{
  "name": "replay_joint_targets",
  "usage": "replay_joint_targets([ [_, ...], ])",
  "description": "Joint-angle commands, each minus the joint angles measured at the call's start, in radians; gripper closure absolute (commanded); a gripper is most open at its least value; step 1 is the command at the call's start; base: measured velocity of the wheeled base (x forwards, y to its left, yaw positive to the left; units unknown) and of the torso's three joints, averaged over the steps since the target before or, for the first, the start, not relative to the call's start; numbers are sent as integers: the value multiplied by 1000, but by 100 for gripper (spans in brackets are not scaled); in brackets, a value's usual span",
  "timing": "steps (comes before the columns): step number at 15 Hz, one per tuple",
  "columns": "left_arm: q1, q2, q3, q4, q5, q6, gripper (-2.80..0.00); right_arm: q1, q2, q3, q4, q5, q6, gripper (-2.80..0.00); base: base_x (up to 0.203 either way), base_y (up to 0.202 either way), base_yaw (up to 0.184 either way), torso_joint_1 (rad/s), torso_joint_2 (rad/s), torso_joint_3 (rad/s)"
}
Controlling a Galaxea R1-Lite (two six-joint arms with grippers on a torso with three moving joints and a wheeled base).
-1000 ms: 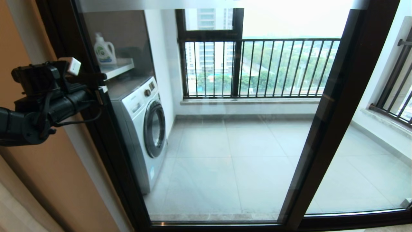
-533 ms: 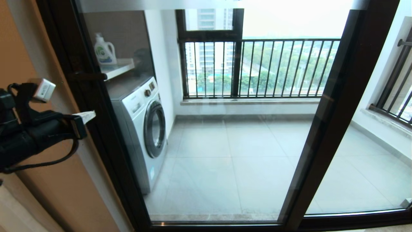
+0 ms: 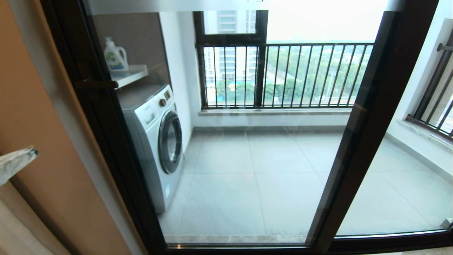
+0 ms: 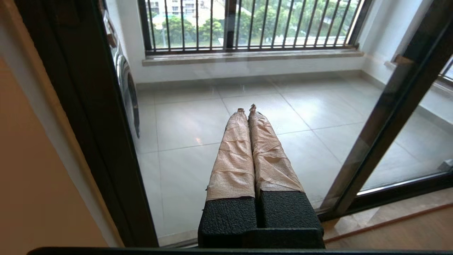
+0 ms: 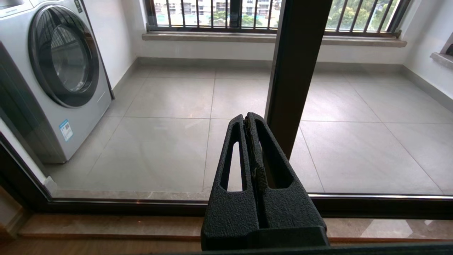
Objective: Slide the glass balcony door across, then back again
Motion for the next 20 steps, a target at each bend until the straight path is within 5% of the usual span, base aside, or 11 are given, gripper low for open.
replay_joint_targets([
  [1,-16,-348,-25,251,-12,-14,0,0,1,12,0,1,-1,0,0,0,0,0,0,0],
  [3,-32,-502,-97,518,-91,-26,0,0,1,12,0,1,-1,0,0,0,0,0,0,0],
  [6,-20,-621,-101,653,-151,-28,0,0,1,12,0,1,-1,0,0,0,0,0,0,0],
  [9,-22,-681,-47,658,-117,-11,0,0,1,12,0,1,-1,0,0,0,0,0,0,0],
  [13,-24,-734,104,652,68,82,0,0,1,12,0,1,-1,0,0,0,0,0,0,0],
  [15,-24,-736,172,624,101,92,0,0,1,12,0,1,-1,0,0,0,0,0,0,0],
  [20,-24,-737,437,341,220,201,0,0,1,12,0,1,-1,0,0,0,0,0,0,0],
])
